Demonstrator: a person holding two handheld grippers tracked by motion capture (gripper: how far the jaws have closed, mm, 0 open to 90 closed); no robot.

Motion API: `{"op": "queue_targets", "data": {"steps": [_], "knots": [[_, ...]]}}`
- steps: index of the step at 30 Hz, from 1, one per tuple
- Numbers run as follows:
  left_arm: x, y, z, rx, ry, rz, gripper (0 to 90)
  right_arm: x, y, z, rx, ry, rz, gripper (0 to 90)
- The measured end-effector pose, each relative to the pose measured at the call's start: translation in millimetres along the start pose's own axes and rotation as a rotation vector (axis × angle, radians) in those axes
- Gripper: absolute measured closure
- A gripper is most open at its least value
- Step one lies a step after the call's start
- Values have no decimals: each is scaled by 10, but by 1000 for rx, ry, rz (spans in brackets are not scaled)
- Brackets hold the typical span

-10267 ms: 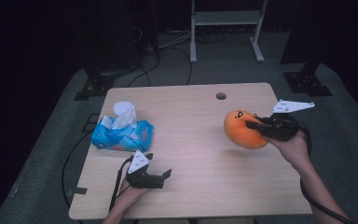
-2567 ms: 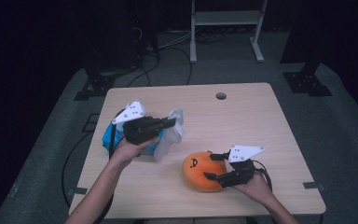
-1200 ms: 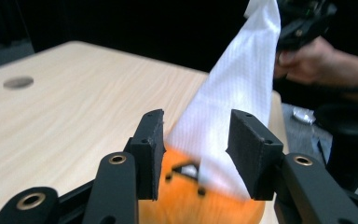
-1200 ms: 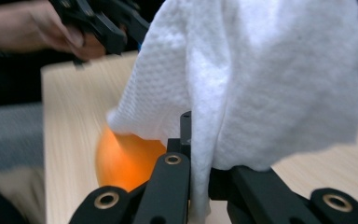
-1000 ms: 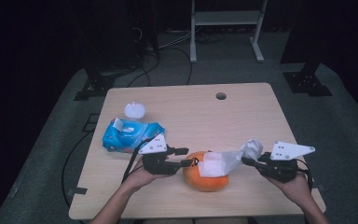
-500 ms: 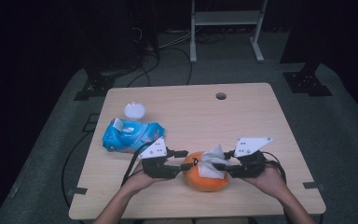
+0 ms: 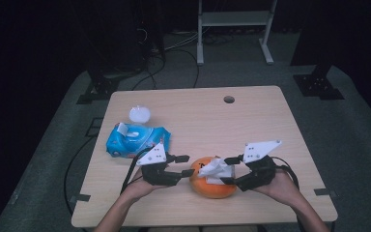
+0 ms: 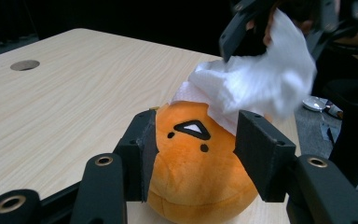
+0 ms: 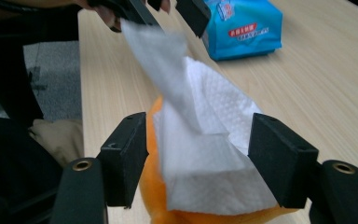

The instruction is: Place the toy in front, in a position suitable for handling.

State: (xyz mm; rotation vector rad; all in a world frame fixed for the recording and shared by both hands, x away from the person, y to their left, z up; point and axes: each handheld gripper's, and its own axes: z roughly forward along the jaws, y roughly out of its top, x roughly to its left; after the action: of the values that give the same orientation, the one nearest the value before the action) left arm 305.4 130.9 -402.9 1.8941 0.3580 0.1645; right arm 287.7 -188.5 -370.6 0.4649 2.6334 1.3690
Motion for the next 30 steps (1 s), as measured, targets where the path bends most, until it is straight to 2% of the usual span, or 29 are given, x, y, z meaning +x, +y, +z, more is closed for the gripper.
{"op": "queue_targets", "data": {"steps": [4, 7, 11, 14, 15, 16, 17, 18, 21, 22, 25, 28, 30], "knots": [[-3, 8, -11, -2, 4, 4, 473, 19, 49, -110, -56, 25, 8, 358], [0, 11, -8, 3, 7, 7, 470, 13, 101, -75, -69, 23, 18, 370], [6, 10, 10, 11, 2, 12, 466, -24, 114, 104, -23, -23, 33, 379], [19, 3, 27, 13, -10, 12, 443, -45, 58, 233, 8, -41, 32, 391], [23, 1, 38, 20, -11, 13, 418, -48, 30, 272, 19, -38, 33, 397], [25, -3, 51, 32, -15, 10, 337, -33, -32, 337, 49, -53, 14, 422], [25, -9, 70, 34, -20, 4, 337, -33, -32, 337, 49, -53, 14, 422], [28, -15, 89, 41, -33, 2, 268, -13, -111, 385, 46, -51, 5, 453], [23, -34, 169, 69, -70, 10, 233, 2, -179, 400, 26, -35, -2, 486], [19, -38, 210, 83, -87, 15, 212, 22, -221, 394, 16, -34, -16, 538], [14, -57, 316, 117, -110, 29, 210, 31, -235, 388, 23, -36, -31, 583], [29, -103, 413, 141, -134, 16, 233, 22, -254, 351, 27, -26, -27, 633], [17, -128, 438, 140, -155, 4, 260, 3, -277, 311, 23, -19, -16, 646]]}}
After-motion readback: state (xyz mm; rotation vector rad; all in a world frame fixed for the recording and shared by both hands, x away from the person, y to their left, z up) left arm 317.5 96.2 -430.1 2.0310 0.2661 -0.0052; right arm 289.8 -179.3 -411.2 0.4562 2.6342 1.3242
